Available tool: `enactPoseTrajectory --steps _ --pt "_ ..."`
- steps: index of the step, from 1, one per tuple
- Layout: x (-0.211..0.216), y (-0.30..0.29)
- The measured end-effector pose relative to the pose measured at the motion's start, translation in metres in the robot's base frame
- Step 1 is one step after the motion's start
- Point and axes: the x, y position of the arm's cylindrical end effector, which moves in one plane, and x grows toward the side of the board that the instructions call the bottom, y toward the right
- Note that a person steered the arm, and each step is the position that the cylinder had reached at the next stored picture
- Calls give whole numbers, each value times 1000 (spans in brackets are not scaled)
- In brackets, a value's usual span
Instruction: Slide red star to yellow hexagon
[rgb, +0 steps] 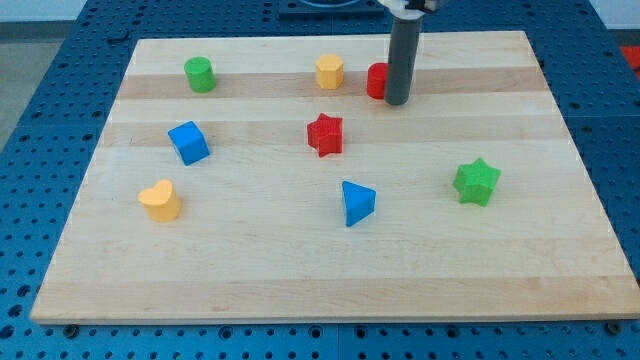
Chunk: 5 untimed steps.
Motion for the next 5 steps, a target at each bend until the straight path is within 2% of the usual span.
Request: enactPoseTrajectory --steps 3,5 --pt "-12 0" --pt "30 27"
